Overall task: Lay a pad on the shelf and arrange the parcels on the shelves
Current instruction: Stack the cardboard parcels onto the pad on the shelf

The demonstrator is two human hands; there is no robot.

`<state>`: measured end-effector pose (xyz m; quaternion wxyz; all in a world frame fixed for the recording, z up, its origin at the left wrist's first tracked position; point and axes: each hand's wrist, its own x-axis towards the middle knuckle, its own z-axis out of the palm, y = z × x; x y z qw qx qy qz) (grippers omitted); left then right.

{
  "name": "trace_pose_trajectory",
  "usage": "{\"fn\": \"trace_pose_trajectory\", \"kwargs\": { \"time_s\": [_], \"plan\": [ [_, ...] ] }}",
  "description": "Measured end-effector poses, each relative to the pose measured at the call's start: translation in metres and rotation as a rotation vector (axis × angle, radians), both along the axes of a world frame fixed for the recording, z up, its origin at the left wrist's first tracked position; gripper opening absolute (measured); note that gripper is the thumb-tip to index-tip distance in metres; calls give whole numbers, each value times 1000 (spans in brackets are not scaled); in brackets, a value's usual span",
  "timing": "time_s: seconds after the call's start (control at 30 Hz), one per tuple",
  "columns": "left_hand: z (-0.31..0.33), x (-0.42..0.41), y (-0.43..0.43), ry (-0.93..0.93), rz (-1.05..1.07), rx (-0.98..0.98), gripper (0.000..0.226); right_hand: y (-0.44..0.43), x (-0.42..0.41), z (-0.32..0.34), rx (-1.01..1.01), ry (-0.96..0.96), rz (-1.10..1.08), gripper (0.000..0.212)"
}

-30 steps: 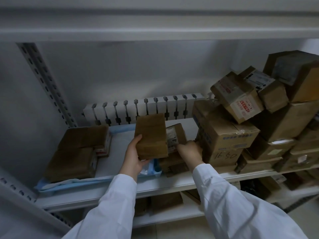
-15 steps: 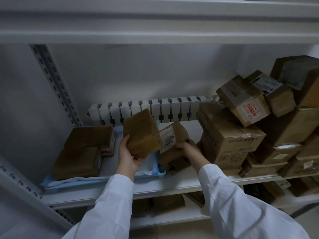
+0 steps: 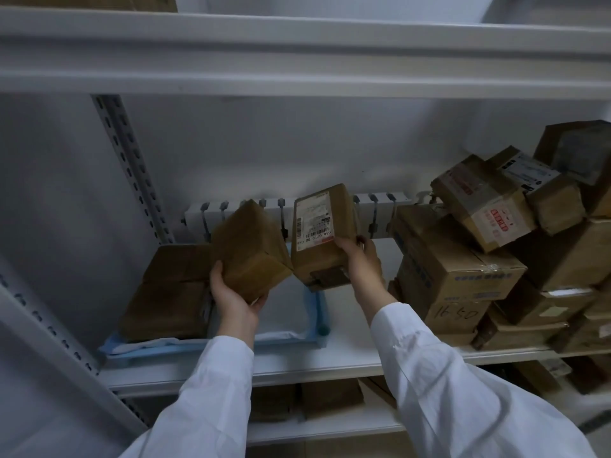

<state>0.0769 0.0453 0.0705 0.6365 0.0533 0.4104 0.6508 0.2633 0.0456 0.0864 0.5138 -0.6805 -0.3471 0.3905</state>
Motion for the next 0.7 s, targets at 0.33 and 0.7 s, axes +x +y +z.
{"fn": "trace_pose_trajectory", "kwargs": {
  "time_s": [0.33, 0.7],
  "plan": [
    [8, -54, 7, -9, 141, 43, 29, 27, -60, -20, -81, 460, 232, 32],
    [0, -77, 21, 33, 153, -8, 48, 36, -80, -58, -196, 490, 218, 23]
  ]
}}
